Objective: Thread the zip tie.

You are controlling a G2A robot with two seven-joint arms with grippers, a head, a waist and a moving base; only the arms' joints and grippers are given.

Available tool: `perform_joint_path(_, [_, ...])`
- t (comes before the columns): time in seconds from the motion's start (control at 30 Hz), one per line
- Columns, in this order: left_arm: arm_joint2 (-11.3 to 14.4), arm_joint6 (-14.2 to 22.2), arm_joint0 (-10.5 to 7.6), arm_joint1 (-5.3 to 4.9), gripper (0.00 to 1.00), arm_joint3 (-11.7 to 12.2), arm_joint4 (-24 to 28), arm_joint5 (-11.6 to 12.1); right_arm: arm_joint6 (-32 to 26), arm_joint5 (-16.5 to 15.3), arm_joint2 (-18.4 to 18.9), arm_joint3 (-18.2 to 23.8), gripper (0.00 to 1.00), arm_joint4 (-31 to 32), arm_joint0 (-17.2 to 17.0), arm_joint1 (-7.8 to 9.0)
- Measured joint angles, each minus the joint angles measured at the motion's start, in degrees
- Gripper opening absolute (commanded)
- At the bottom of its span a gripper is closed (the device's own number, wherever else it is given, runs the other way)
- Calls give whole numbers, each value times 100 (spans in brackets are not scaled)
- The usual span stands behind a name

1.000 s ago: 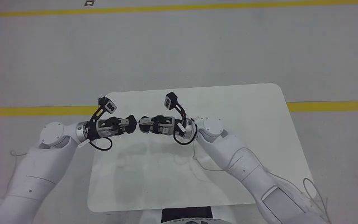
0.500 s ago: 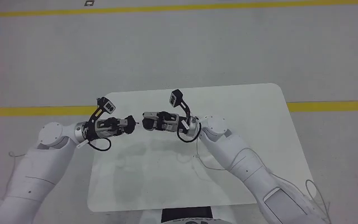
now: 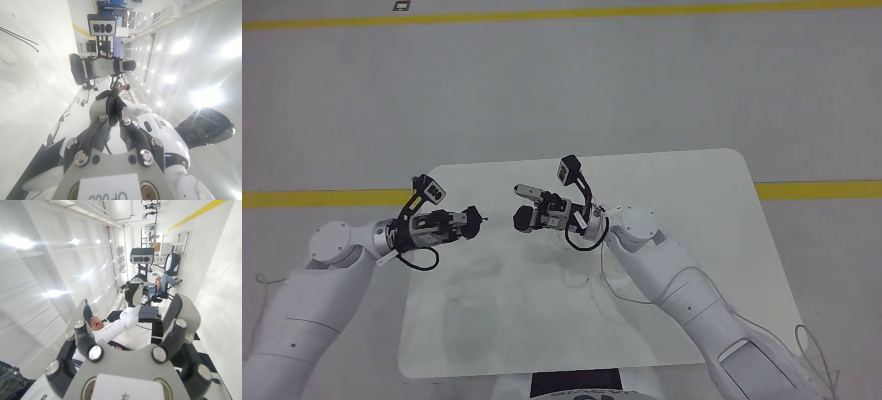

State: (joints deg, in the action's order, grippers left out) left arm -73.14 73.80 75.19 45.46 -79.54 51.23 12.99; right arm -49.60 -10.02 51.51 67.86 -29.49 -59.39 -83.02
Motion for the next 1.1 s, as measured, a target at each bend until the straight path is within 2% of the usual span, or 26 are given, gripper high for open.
perform_joint_path(0.03, [16,-91,10,10,0,21,-80,134,0,0,0,0,100,0,0,0])
perform_joint_path(0.07, [23,-195,22,26,0,77,-188,366,0,0,0,0,100,0,0,0])
perform_joint_path(0.13, [-12,-249,13,67,0,156,-48,673,0,0,0,0,100,0,0,0])
perform_joint_path(0.23, [-243,-45,-21,139,0,206,379,657,0,0,0,0,100,0,0,0])
perform_joint_path(0.33, [-526,233,17,228,0,301,523,647,0,0,0,0,100,0,0,0])
perform_joint_path(0.47, [-962,544,96,405,0,488,678,649,0,0,0,0,100,0,0,0])
perform_joint_path(0.63, [-1339,585,176,620,0,561,757,649,0,0,0,0,100,0,0,0])
perform_joint_path(0.7, [-1378,584,185,642,0,565,731,649,20,8,-2,15,100,21,-2,2])
perform_joint_path(0.8, [-1374,584,184,639,0,565,730,649,200,217,-29,204,100,633,106,56])
perform_joint_path(0.9, [-1373,584,183,638,0,565,732,649,260,667,-84,514,100,1859,311,154])
perform_joint_path(1.03, [-1373,584,183,638,0,565,732,649,-1,1297,-284,1071,100,3463,565,262])
perform_joint_path(1.1, [-1373,584,183,638,0,565,732,649,-183,1413,-422,1245,100,3958,629,282])
